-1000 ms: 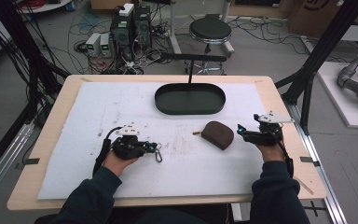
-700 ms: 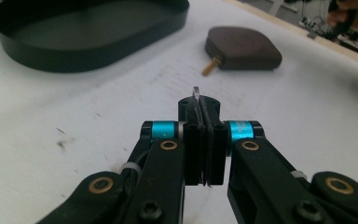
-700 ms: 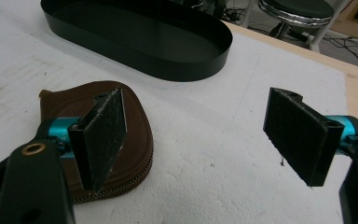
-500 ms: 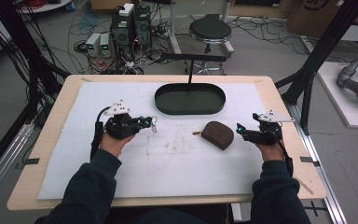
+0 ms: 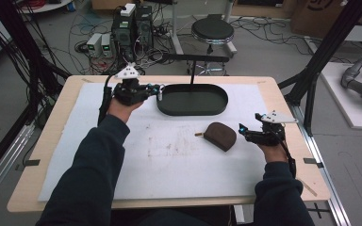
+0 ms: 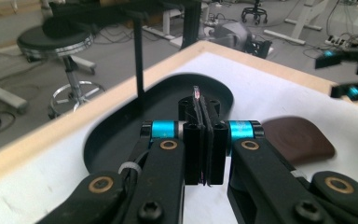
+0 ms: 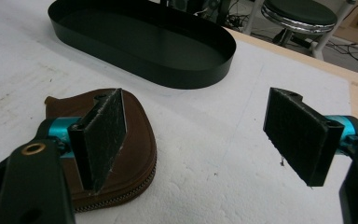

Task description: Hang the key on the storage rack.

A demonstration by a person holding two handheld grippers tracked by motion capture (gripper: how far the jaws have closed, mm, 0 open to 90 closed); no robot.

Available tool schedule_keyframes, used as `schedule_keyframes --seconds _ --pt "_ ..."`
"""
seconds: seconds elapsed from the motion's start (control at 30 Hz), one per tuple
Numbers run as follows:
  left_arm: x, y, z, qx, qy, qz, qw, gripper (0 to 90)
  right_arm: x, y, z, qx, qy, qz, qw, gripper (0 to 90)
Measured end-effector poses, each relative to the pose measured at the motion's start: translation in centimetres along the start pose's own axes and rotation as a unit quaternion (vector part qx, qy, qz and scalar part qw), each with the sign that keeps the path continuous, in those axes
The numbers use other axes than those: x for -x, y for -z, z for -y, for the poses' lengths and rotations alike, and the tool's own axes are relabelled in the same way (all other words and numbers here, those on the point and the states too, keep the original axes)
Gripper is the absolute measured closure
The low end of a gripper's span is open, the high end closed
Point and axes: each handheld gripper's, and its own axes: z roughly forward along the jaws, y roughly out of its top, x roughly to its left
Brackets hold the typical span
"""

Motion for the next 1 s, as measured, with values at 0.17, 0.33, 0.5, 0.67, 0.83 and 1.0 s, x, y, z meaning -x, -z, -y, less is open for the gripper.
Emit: schedule_keyframes --seconds 0.17,0.33,0.5,0.67,0.83,1.0 --pt "-2.1 -2.2 -2.2 0.009 0.005 0.001 0.9999 88.1 0.0 0.0 0.0 0.0 -0.005 -0.002 1.0 21.3" --pt "-3.6 -3.9 -2.9 0.007 0.018 -0.002 0.9998 88.1 0.1 0.1 0.0 0.007 -0.007 -0.002 0.9999 21.3" --pt "-5.1 -5.3 -3.3 0.008 0.024 -0.003 0.9997 88.1 0.1 0.2 0.0 0.009 -0.014 -0.006 0.9998 21.3" --pt "-6.4 -6.6 -3.5 -0.004 0.026 -0.012 0.9996 88.1 0.1 0.2 -0.1 0.011 -0.015 -0.009 0.9998 21.3" --pt "-7.3 -7.3 -2.8 -0.011 0.044 -0.021 0.9988 88.0 0.1 0.2 -0.1 0.011 -0.015 -0.011 0.9998 21.3" --pt "-7.6 -7.6 -2.6 -0.008 0.054 -0.032 0.998 88.0 0.1 0.3 -0.1 0.012 -0.012 -0.012 0.9998 21.3"
